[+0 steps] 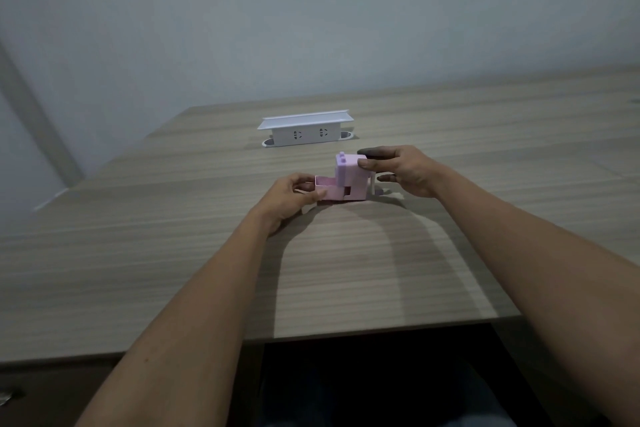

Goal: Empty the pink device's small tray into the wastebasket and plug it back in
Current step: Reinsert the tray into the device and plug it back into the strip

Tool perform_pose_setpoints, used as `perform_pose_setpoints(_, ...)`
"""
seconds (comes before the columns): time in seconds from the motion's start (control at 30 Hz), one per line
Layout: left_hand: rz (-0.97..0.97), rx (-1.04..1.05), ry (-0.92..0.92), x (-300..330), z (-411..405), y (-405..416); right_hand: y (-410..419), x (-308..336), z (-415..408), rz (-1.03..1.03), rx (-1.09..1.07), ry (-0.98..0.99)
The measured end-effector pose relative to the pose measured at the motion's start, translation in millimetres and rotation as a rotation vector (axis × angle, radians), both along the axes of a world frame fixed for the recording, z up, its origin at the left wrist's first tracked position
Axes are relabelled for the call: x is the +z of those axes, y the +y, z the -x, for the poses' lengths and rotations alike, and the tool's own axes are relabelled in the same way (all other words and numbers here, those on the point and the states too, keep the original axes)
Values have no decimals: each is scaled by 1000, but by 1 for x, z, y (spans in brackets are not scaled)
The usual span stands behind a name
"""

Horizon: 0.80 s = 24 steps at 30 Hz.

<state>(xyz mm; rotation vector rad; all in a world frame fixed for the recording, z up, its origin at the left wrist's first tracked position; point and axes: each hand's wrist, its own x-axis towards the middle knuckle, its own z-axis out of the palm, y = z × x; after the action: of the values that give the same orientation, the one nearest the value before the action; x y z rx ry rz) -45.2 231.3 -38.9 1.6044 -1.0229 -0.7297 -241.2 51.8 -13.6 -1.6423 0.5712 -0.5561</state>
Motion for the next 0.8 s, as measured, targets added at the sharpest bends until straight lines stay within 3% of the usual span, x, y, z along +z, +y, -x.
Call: perform_pose_setpoints(0.8,-47,-39,-95,-1,10,-12,3,6,-5,3,50,14)
